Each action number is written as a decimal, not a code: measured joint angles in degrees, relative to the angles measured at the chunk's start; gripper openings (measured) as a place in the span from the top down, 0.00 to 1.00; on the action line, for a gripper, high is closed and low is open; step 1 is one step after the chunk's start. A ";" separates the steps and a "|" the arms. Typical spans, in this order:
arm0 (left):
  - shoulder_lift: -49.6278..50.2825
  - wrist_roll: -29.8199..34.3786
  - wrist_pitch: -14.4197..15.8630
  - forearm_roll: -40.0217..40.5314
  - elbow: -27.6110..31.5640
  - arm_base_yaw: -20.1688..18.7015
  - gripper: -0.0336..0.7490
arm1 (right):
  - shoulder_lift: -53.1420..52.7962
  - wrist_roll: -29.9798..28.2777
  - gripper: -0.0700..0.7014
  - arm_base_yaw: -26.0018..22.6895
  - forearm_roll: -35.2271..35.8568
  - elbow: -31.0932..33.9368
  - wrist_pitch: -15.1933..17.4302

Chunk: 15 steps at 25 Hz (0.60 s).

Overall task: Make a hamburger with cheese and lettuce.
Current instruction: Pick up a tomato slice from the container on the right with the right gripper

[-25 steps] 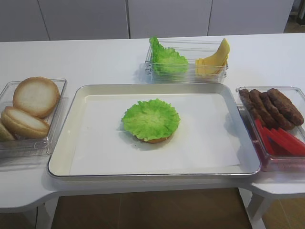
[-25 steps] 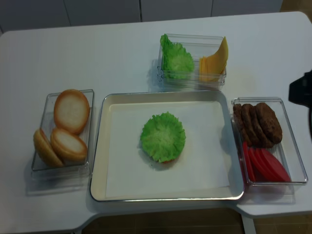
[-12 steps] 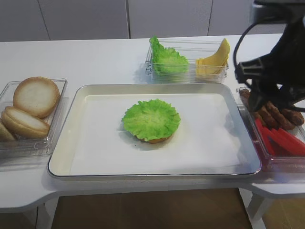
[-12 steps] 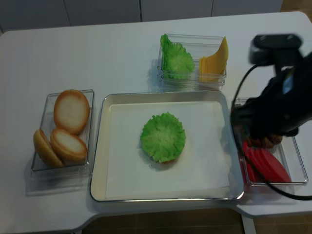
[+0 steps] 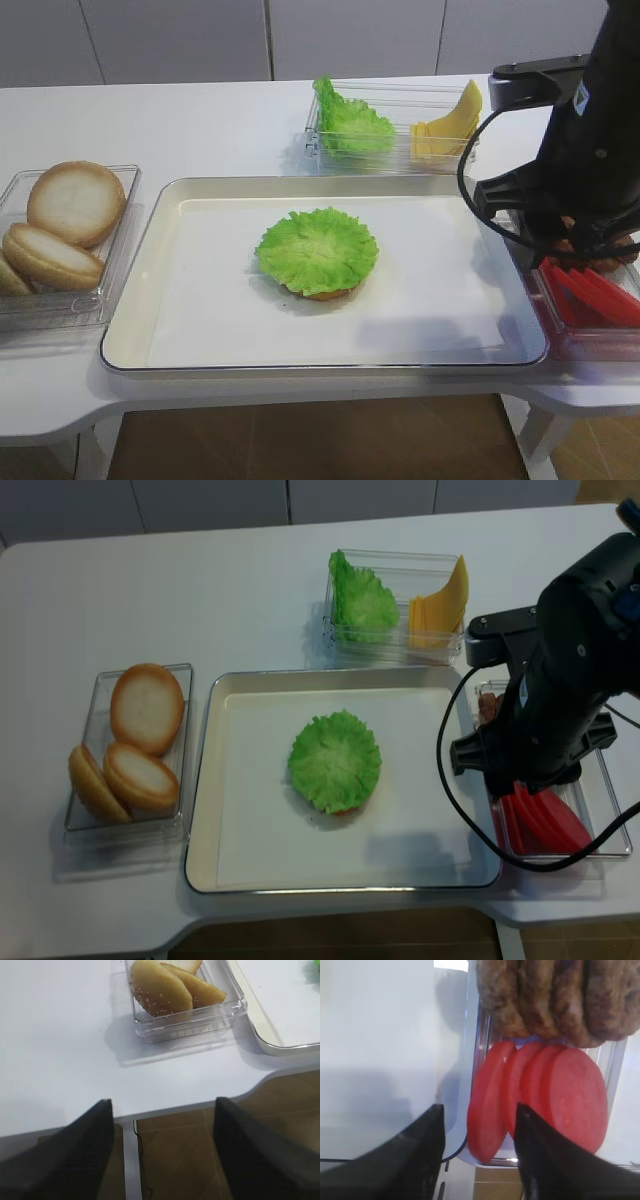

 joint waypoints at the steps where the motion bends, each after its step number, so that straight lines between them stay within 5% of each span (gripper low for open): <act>1: 0.00 0.00 0.00 0.00 0.00 0.00 0.36 | 0.00 0.11 0.46 0.00 -0.15 0.00 0.00; 15: 0.00 0.00 0.00 0.00 0.00 0.00 0.36 | 2.58 -0.09 0.54 0.04 -0.86 -0.23 0.00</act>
